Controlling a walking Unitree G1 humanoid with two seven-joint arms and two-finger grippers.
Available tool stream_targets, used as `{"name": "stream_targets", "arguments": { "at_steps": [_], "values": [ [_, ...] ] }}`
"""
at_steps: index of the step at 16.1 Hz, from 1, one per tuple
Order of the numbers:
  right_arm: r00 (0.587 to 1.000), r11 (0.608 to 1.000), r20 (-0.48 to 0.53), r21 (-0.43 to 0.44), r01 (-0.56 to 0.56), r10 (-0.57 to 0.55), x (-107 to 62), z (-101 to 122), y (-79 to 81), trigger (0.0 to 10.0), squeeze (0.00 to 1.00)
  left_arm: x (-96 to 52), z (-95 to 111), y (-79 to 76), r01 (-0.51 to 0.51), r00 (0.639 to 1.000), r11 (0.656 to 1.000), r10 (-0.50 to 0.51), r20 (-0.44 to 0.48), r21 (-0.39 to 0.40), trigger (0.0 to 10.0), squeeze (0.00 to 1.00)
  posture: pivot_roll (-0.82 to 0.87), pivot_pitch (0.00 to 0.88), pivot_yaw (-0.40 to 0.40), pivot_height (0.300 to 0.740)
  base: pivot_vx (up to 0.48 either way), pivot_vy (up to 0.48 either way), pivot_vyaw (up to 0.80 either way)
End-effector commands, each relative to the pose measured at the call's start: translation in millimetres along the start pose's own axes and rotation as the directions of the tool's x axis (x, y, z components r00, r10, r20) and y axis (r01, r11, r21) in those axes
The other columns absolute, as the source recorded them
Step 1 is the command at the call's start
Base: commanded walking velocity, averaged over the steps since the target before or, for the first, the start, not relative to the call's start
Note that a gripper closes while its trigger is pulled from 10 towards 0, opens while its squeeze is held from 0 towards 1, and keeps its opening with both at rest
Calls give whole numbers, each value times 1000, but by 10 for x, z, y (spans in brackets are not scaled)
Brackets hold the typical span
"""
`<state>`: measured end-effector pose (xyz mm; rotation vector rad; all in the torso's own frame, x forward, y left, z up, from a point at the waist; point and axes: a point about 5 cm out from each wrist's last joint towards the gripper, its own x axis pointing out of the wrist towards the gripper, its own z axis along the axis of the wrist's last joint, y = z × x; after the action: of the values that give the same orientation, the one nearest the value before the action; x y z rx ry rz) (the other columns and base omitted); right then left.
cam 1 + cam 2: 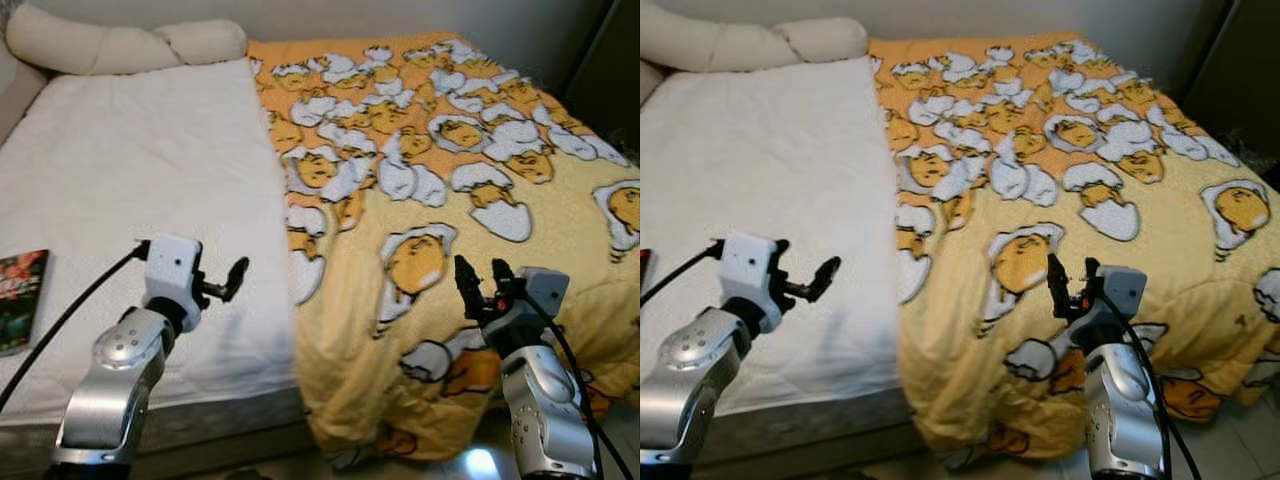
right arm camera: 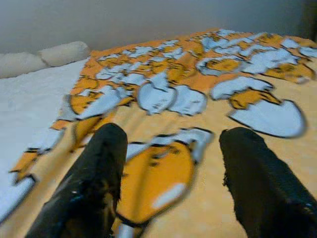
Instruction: Clean up the room
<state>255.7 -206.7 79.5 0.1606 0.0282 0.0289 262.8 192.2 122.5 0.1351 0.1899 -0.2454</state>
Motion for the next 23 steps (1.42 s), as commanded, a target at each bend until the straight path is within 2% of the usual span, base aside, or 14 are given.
{"name": "stream_targets", "arguments": {
  "at_steps": [1,13,14,15,16,19,22,23],
  "values": [
    [1000,1000,-7,-7,18,-18,-18,7,-53,10000,1000,16,8,-25,9,1000,1000,-9,4,5,10000,0,-3,0,22,740,0,-480,0],
    [1000,1000,-7,-7,18,-18,-18,7,-53,10000,1000,16,8,-25,9,1000,1000,-9,4,5,10000,0,-3,0,22,740,0,-480,0],
    [999,999,-16,-29,43,-44,45,130,141,10000,1000,27,-2,91,-98,995,995,98,6,9,10000,0,79,0,-38,740,0,-442,0],
    [1000,999,-26,-53,12,-14,144,128,349,10000,1000,46,27,248,-192,981,980,192,7,58,10000,0,92,0,-47,740,0,-439,0],
    [999,999,-29,-52,-17,15,171,100,440,10000,1000,61,45,292,-209,978,975,209,10,70,10000,0,85,0,-43,740,0,-439,0],
    [999,998,-35,-53,-38,36,172,84,479,10000,1000,73,54,301,-213,977,975,213,13,68,10000,0,95,0,-56,740,0,-439,0],
    [996,998,-88,-58,8,-13,122,44,395,10000,1000,70,35,254,-219,976,975,219,14,29,10000,0,97,0,-57,740,0,-269,0],
    [995,1000,-101,-22,19,-21,109,13,413,10000,1000,76,44,242,-217,976,976,216,27,14,10000,0,92,0,-54,740,0,0,-800]
  ]
}}
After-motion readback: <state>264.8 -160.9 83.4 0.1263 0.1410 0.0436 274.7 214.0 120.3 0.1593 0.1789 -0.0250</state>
